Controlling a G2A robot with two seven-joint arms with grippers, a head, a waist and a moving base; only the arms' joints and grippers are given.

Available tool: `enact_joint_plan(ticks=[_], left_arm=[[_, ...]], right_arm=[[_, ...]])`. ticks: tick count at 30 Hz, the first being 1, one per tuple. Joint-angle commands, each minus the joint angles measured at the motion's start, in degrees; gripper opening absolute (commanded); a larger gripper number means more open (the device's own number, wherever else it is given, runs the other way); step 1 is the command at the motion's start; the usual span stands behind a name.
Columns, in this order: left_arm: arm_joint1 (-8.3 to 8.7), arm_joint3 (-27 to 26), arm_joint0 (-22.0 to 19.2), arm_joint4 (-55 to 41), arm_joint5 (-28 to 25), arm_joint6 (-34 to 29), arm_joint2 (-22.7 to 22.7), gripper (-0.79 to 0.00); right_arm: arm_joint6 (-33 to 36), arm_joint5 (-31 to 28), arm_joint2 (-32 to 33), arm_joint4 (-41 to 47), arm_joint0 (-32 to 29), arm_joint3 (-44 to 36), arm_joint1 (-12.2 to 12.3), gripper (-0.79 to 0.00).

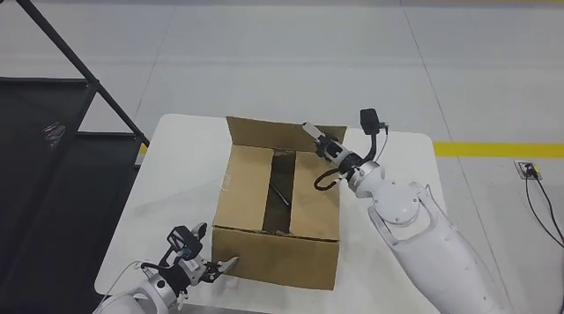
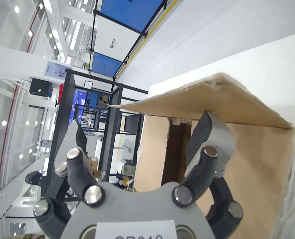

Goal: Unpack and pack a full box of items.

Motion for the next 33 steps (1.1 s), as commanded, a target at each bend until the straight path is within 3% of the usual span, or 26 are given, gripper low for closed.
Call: enact_joint_plan(ticks=[1, 7, 19, 33], left_arm=[[0.05, 0.00, 0.13, 0.00, 0.16, 0.14, -0.16, 0.000], [0.18, 0.19, 0.81, -0.41, 0.61, 0.82, -0.68, 0.000], [0.43, 0.32, 1.23, -2.72, -0.36, 0.90, -1.39, 0.000], [0.71, -0.27, 1.17, -2.82, -0.88, 0.68, -1.22, 0.000]], right_arm=[[-3.23, 0.50, -1.41, -0.22, 1.98, 2.56, -0.81, 0.000], [-7.20, -1.16, -4.42, 2.03, 7.46, 11.26, -3.22, 0.000], [-5.60, -3.89, -9.12, 9.53, 17.34, 31.90, -8.39, 0.000], [-0.05, -3.05, -10.98, 9.50, 22.01, 42.22, -11.56, 0.000]])
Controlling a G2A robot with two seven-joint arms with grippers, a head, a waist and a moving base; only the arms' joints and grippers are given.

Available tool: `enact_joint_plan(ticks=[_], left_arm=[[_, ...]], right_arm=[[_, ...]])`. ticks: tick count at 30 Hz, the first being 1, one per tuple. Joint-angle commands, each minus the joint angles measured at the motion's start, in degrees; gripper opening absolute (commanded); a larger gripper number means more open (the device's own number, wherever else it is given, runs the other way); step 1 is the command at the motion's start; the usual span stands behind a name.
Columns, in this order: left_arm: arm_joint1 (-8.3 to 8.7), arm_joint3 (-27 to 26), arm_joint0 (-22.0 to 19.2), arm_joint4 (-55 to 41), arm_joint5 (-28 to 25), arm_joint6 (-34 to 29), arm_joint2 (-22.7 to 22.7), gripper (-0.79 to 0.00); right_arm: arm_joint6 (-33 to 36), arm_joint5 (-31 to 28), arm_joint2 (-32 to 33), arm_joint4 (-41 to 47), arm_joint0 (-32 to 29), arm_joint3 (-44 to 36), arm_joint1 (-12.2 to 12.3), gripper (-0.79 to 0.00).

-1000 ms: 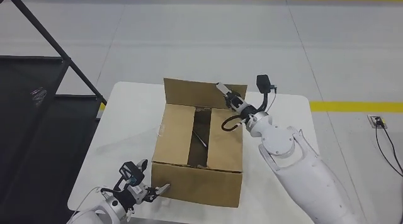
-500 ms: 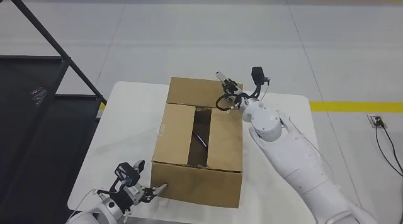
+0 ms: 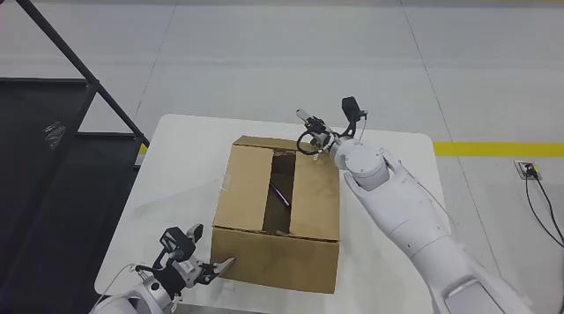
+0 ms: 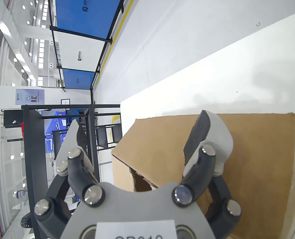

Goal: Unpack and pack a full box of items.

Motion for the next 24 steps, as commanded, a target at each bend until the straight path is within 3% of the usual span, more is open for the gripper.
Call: enact_joint_plan(ticks=[1, 9, 15, 24], left_arm=[[0.03, -0.06, -0.01, 0.08, 0.00, -0.01, 0.10, 0.000], [0.12, -1.13, 0.78, -0.32, 1.24, 2.06, -0.58, 0.000], [0.01, -1.20, 1.98, -3.71, 4.19, 5.99, -2.61, 0.000], [-0.44, 0.99, 1.70, -10.03, 9.78, 7.70, -4.24, 0.000]], right_arm=[[-0.37, -0.52, 0.50, 0.45, 0.22, 0.71, -0.22, 0.000], [-0.69, -10.08, 4.69, 2.99, -1.95, -1.37, 0.17, 0.000], [4.86, -16.11, 6.50, 0.66, -6.22, -9.69, 1.36, 0.000], [20.53, -14.24, 8.01, -2.57, -11.28, -20.93, 3.24, 0.000]])
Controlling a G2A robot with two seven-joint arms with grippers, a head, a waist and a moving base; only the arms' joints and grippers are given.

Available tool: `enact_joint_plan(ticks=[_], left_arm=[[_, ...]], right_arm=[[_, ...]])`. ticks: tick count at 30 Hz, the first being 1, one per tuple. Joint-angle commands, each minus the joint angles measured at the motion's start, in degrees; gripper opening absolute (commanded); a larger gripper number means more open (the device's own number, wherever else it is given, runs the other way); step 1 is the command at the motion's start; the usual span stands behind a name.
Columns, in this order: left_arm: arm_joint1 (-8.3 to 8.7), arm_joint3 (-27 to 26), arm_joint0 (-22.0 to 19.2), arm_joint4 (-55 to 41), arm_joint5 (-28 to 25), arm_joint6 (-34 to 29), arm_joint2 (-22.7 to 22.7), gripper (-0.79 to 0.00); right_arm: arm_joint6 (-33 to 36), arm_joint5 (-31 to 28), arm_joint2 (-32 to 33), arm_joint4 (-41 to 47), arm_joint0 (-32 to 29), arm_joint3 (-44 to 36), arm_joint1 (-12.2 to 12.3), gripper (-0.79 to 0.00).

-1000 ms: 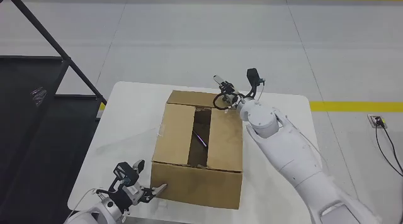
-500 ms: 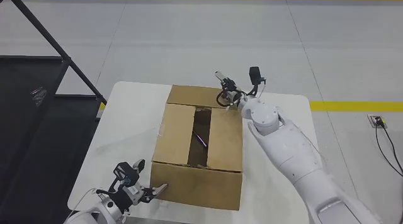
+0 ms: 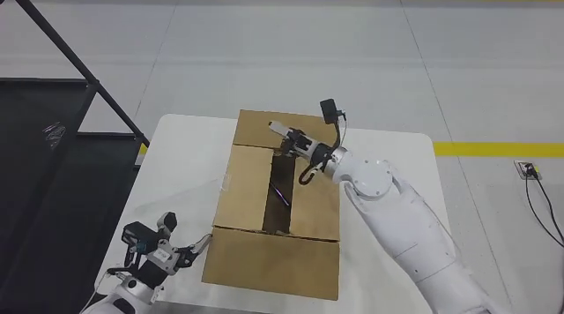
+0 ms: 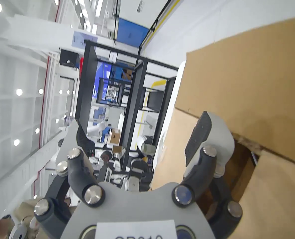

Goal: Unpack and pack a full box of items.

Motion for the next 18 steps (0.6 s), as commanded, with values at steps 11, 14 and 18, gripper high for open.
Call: enact_joint_plan(ticks=[11, 14, 18], left_arm=[[-0.22, 0.89, 0.37, -1.96, 1.50, 0.66, -0.77, 0.000], [-0.27, 0.44, 0.72, -1.90, 1.52, 1.23, -0.74, 0.000], [-0.31, -0.22, 1.43, -1.85, 1.35, 1.93, -1.00, 0.000]], right_arm=[[8.85, 3.39, -1.73, -1.29, -1.54, -0.51, -0.01, 0.000], [8.16, 4.28, -3.27, -1.60, -0.78, 1.62, -0.68, 0.000], [8.13, 4.85, -5.45, -0.97, 0.55, 4.90, -1.83, 0.000]])
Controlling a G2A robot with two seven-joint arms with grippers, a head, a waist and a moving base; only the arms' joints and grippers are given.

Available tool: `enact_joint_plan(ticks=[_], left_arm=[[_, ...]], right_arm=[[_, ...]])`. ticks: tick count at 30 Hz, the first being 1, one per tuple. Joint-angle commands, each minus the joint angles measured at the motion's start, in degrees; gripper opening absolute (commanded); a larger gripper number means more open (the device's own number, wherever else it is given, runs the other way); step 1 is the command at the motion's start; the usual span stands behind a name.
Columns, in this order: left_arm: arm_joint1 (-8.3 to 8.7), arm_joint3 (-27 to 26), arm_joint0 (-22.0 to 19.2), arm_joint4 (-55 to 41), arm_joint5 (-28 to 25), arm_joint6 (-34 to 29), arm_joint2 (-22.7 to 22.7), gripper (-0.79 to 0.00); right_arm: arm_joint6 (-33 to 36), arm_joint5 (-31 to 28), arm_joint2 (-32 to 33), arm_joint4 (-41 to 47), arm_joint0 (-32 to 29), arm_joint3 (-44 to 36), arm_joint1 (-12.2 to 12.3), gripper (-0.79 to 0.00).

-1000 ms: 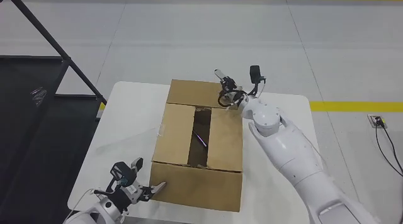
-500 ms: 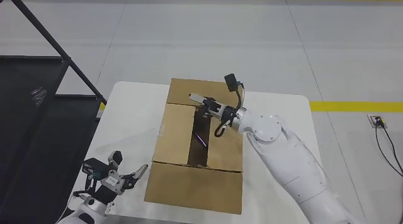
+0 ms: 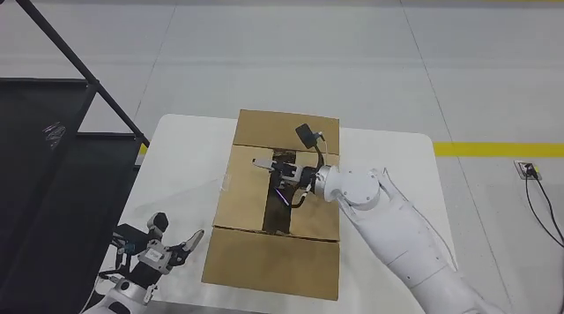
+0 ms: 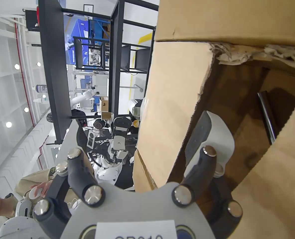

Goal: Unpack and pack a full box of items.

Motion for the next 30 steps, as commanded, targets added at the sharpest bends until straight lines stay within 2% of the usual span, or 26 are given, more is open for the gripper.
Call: enact_joint_plan(ticks=[1, 7, 15, 23, 30], left_arm=[[-0.01, -0.31, 0.37, 0.02, -0.07, 0.23, -0.15, 0.000], [-0.04, -1.15, 1.40, 0.75, -0.35, 0.71, -0.39, 0.000], [0.07, -3.72, 2.63, 3.49, -1.87, 0.85, -0.50, 0.000], [0.14, -6.68, 2.26, 8.91, -2.24, -0.52, 1.24, 0.000], [-0.18, -8.01, -0.09, 9.84, 1.02, -3.11, 3.55, 0.000]], right_arm=[[-0.04, 0.11, -0.99, 0.42, 0.83, 1.86, -0.60, 0.000], [0.95, -1.18, -2.96, 3.35, 3.59, 7.57, -2.51, 0.000], [5.60, -5.67, -2.46, 10.27, 6.78, 13.40, -4.28, 0.000], [6.88, -7.66, -1.78, 14.34, 8.97, 14.13, -5.60, 0.000], [6.33, -8.04, -2.44, 15.60, 10.20, 13.09, -6.91, 0.000]])
